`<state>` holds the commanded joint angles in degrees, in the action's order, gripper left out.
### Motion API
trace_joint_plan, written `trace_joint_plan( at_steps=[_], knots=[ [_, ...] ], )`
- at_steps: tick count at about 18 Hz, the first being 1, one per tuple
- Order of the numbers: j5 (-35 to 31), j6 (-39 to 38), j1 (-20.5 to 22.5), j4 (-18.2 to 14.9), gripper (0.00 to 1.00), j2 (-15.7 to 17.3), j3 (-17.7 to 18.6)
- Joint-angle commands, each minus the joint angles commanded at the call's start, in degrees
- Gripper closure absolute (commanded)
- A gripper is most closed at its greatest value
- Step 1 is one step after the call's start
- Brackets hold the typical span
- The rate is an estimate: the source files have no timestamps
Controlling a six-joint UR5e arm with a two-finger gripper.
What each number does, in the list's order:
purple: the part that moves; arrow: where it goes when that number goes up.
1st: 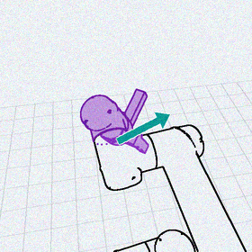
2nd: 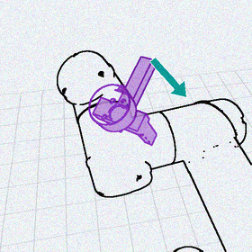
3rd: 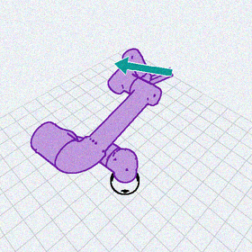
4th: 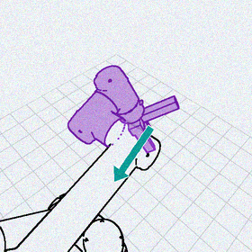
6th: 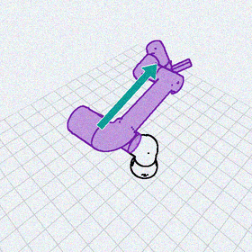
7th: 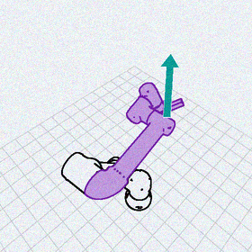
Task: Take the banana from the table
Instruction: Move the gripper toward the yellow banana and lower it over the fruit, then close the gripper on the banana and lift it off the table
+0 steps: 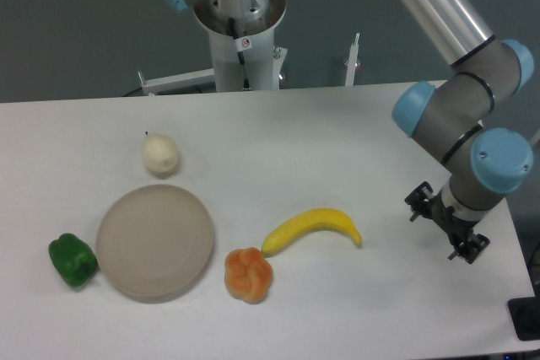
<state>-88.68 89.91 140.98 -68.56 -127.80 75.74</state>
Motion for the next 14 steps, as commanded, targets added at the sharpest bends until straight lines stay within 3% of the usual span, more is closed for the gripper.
trace_joint_plan(
  at_steps=[5,14],
  knots=[
    [3.6,0.0,-2.6,1.4,0.0,4.6,7.4],
    [3.6,-6.8,-6.2,2.3,0.0,4.8,10.5]
  ],
)
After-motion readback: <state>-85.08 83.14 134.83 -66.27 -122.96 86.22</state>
